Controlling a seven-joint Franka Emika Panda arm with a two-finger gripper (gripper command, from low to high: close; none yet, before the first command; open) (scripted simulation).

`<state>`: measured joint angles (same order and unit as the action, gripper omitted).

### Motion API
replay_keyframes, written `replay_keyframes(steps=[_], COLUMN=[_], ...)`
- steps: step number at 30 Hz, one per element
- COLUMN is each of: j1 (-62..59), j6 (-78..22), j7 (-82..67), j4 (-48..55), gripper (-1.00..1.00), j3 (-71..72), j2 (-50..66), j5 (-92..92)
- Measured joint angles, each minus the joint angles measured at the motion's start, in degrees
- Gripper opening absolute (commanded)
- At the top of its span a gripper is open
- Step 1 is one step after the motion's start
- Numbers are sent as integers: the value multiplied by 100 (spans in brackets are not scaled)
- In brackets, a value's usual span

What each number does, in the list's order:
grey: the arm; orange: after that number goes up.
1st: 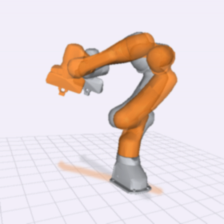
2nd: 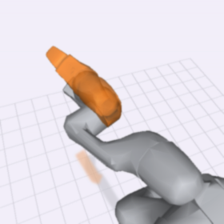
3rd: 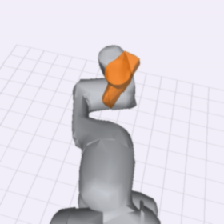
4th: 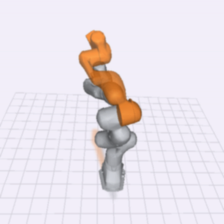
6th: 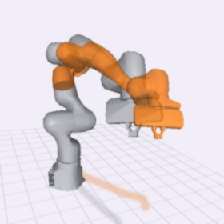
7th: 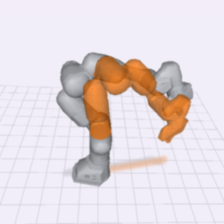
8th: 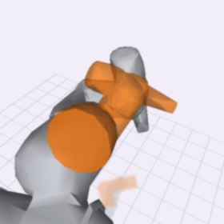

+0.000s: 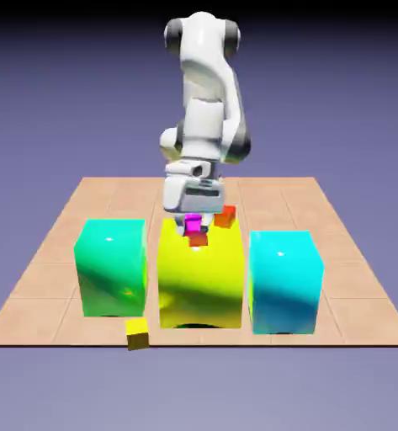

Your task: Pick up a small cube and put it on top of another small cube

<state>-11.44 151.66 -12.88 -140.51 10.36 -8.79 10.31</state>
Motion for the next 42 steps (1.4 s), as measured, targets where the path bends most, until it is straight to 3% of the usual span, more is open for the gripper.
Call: replay_keyframes(steps=[42], j1=[-2294], j6=[-4226], j7=[-10465], j4=[3876], gripper=[0], j3=[1959], j2=[4514], j5=[1949])
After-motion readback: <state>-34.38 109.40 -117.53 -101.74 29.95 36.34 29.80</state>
